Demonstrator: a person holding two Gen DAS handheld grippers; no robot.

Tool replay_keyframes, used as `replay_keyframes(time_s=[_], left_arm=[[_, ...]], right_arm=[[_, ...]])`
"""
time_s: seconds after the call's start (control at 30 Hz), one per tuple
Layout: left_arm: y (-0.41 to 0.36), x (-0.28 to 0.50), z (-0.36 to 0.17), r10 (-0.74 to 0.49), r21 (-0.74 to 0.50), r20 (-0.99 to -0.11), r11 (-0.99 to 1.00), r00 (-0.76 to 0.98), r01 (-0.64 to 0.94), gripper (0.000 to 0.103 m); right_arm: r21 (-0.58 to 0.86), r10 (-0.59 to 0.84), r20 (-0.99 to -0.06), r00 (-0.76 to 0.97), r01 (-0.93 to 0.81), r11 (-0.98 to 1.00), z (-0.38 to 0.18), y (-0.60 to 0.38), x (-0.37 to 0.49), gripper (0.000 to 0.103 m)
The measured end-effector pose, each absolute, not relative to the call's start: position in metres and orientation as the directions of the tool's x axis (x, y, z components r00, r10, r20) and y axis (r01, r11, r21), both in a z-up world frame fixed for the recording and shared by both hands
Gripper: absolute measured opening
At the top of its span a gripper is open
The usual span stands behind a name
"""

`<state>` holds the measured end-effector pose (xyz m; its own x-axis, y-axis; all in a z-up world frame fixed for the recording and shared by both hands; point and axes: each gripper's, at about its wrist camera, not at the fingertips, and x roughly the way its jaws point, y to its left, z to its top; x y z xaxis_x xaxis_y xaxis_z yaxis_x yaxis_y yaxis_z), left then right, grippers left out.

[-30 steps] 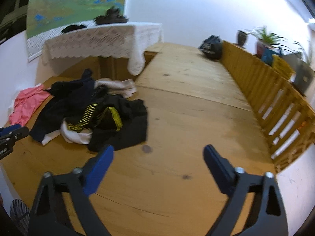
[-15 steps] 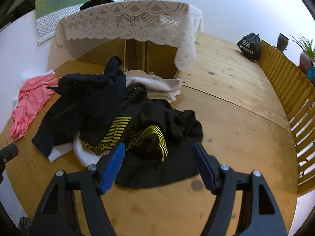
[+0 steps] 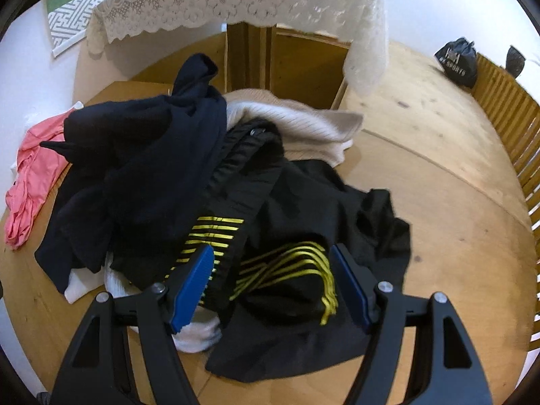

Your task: Fold clothes

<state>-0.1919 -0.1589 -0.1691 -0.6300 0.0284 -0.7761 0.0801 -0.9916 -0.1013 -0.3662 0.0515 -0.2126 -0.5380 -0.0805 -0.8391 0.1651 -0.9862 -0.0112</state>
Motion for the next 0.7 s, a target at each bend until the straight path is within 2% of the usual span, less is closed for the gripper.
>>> replay_keyframes(time_s=[0.43, 0.47, 0.53, 0.7], left_arm=[[-0.163, -0.192, -0.170, 0.029, -0.105, -0.777, -0.991, -0.629, 0.085, 0.000], [-0.163, -0.192, -0.169, 0.028, -0.104, -0.776, -0.991, -0.630, 0.085, 0.000], [-0.164, -0.191, -0.167, 0.026, -0.102, -0.774, -0.991, -0.633, 0.084, 0.000], [-0.161, -0.190, -0.164, 0.028, -0.103, -0.772, -0.991, -0.635, 0.081, 0.000]], right_arm=[[-0.007, -0.082, -0.865, -0.496, 0.175, -0.985, -0.236, 0.034, -0.379, 0.069], [-0.001, -0.088, -0.865, -0.495, 0.176, -0.984, -0.237, 0.034, -0.379, 0.065], [0.038, -0.127, -0.868, -0.480, 0.192, -0.981, -0.236, 0.034, -0.378, 0.032], [0.110, -0.189, -0.861, -0.472, 0.190, -0.976, -0.228, 0.042, -0.372, 0.025]])
